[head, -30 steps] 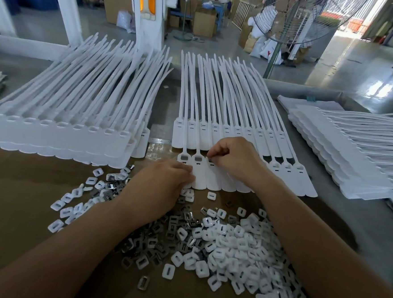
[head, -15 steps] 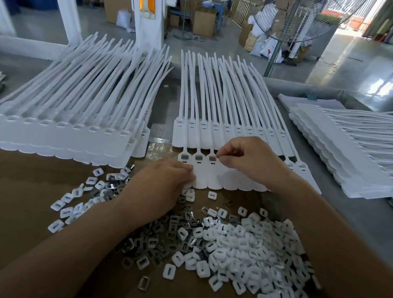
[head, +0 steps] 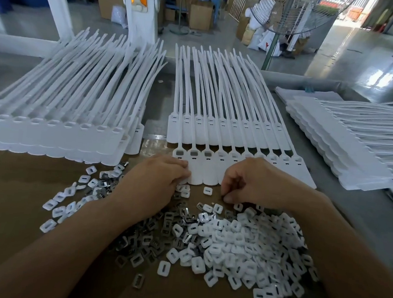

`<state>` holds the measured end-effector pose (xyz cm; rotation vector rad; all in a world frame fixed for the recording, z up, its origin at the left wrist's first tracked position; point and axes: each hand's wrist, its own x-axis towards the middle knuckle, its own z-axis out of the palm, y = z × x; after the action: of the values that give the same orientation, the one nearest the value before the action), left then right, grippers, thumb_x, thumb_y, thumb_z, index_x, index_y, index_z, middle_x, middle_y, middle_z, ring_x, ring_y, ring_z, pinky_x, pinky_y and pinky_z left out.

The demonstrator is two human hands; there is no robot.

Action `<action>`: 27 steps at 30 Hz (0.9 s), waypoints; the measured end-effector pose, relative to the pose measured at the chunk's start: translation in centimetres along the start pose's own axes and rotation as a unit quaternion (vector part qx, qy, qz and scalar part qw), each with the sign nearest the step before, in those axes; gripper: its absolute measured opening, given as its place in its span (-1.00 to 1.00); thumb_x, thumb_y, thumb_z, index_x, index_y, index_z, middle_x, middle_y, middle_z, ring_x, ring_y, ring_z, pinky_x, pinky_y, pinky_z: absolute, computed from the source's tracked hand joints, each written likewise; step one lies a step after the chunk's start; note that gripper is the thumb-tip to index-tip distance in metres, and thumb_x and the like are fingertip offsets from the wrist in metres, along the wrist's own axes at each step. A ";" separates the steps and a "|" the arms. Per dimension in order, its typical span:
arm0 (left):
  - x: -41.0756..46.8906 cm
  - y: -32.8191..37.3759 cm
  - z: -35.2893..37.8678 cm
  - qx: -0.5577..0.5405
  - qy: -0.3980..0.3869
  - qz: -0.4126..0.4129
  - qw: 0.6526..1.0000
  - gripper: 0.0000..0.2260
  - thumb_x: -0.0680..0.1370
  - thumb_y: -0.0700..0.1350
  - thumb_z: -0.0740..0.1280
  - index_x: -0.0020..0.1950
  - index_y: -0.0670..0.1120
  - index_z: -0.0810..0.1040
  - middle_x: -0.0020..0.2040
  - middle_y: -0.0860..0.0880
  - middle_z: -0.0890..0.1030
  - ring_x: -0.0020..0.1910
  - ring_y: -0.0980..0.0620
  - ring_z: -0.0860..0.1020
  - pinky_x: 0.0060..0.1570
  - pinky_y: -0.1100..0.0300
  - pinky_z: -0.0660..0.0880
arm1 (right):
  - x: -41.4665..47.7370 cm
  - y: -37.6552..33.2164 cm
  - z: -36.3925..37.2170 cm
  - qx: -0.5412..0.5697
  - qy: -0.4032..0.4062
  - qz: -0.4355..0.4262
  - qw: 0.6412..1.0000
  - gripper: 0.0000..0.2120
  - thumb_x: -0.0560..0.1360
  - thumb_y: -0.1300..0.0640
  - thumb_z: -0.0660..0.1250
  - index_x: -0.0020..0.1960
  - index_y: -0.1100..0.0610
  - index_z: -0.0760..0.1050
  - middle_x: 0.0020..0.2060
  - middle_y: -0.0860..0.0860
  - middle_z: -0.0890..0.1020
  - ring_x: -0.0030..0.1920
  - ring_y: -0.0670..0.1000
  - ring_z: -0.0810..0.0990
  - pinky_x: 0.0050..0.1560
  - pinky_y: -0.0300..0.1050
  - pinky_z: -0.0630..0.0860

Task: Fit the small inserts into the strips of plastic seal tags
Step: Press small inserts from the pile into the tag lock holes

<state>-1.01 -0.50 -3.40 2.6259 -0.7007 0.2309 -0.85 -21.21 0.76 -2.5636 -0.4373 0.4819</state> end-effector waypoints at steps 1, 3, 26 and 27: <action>0.0 0.0 0.0 0.001 0.001 0.001 1.000 -0.76 0.57 -0.12 0.20 0.18 0.03 0.56 0.27 0.11 0.48 0.24 0.13 0.39 0.14 0.41 0.11 | 0.0 0.0 0.0 -0.005 -0.001 0.000 1.000 -0.79 0.38 0.17 0.46 -0.31 -0.09 0.53 -0.33 -0.17 0.59 -0.34 -0.29 0.53 -0.22 -0.41 0.47; 0.1 0.1 0.0 0.002 0.001 0.004 1.000 -0.76 0.57 -0.12 0.20 0.18 0.03 0.55 0.28 0.11 0.48 0.25 0.13 0.39 0.15 0.41 0.11 | -0.1 0.1 -0.1 -0.010 -0.005 -0.004 1.000 -0.80 0.42 0.16 0.42 -0.29 -0.09 0.51 -0.33 -0.17 0.57 -0.34 -0.28 0.51 -0.24 -0.40 0.44; 0.6 -0.1 0.3 0.003 0.000 0.006 1.000 -0.75 0.57 -0.12 0.18 0.20 0.04 0.54 0.29 0.12 0.46 0.26 0.16 0.39 0.15 0.42 0.11 | 1.1 1.8 -0.2 0.199 0.223 0.034 0.954 -0.82 0.39 0.30 0.43 -0.24 0.04 0.54 -0.37 -0.03 0.65 -0.34 -0.09 0.65 -0.31 -0.31 0.56; 0.7 -0.1 0.4 0.004 -0.002 0.006 1.000 -0.75 0.58 -0.12 0.18 0.20 0.04 0.54 0.29 0.12 0.46 0.27 0.15 0.38 0.16 0.41 0.11 | 1.2 1.8 -0.1 0.190 0.231 0.029 0.954 -0.81 0.39 0.29 0.43 -0.25 0.02 0.54 -0.33 -0.02 0.65 -0.30 -0.08 0.65 -0.27 -0.30 0.57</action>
<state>-0.38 -0.90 -3.57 2.6307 -0.7189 0.2339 0.64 -22.31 -0.39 -2.2182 -0.0880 -0.0262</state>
